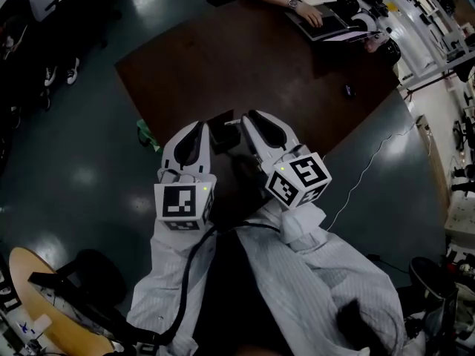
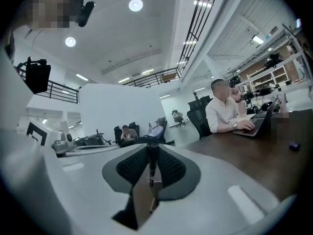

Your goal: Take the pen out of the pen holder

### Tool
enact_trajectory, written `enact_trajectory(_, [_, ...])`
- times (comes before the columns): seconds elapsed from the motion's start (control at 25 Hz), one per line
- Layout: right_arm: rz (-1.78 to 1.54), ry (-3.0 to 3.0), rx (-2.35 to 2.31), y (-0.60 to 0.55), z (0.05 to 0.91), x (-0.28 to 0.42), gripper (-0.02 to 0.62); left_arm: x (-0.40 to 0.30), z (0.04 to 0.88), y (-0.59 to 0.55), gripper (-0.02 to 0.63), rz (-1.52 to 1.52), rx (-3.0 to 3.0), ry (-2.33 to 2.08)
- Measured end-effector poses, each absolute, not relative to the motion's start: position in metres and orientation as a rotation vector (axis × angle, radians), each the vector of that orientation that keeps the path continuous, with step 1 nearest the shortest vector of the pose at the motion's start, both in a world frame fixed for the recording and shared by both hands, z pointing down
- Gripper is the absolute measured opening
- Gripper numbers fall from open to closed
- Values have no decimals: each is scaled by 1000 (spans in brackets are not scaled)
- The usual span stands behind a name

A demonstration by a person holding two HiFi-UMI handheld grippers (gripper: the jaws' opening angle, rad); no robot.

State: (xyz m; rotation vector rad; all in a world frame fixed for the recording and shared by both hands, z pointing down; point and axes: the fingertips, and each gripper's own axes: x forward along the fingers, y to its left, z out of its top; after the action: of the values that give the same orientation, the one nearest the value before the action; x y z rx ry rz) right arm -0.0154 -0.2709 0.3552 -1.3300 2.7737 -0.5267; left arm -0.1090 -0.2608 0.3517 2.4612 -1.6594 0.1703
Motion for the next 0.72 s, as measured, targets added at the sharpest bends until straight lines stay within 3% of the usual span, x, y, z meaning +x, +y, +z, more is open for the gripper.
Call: enact_trajectory(0.72, [-536,2732,-1187,-257,329,-19,63,-108,338,-252,5,144,2481,-1673])
